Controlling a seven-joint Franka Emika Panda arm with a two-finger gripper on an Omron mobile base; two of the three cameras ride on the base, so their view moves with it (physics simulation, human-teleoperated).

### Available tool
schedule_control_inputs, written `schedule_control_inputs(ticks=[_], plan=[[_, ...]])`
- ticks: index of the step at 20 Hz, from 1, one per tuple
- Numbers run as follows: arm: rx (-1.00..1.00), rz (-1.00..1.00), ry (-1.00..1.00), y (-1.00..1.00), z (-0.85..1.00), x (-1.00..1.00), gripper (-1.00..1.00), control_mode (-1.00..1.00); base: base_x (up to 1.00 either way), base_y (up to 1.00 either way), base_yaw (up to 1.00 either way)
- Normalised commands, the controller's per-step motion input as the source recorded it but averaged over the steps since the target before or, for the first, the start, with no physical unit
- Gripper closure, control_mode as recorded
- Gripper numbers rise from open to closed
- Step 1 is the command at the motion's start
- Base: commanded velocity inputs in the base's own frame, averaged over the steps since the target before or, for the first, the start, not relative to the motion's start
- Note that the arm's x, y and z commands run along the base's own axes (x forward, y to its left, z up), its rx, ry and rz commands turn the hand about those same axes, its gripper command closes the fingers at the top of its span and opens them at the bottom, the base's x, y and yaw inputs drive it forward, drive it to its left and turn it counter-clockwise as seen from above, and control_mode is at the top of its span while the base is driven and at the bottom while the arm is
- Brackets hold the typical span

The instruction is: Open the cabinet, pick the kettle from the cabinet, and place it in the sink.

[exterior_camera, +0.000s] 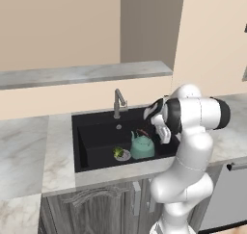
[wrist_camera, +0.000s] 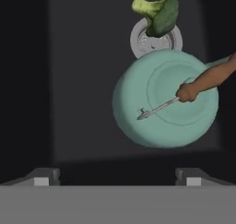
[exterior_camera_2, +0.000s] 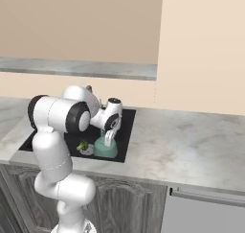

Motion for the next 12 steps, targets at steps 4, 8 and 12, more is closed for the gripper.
schedule_control_inputs(ticks=[4, 8, 12], plan=[[0.0, 0.0, -0.03, -0.01, 0.41, -0.22, -1.0, -1.0, 0.0, 0.0, 0.0], [0.0, 0.0, -0.02, 0.0, 0.45, -0.2, -1.0, -1.0, 0.0, 0.0, 0.0], [0.0, 0.0, 0.0, 0.0, 0.45, -0.23, -1.0, -1.0, 0.0, 0.0, 0.0]])
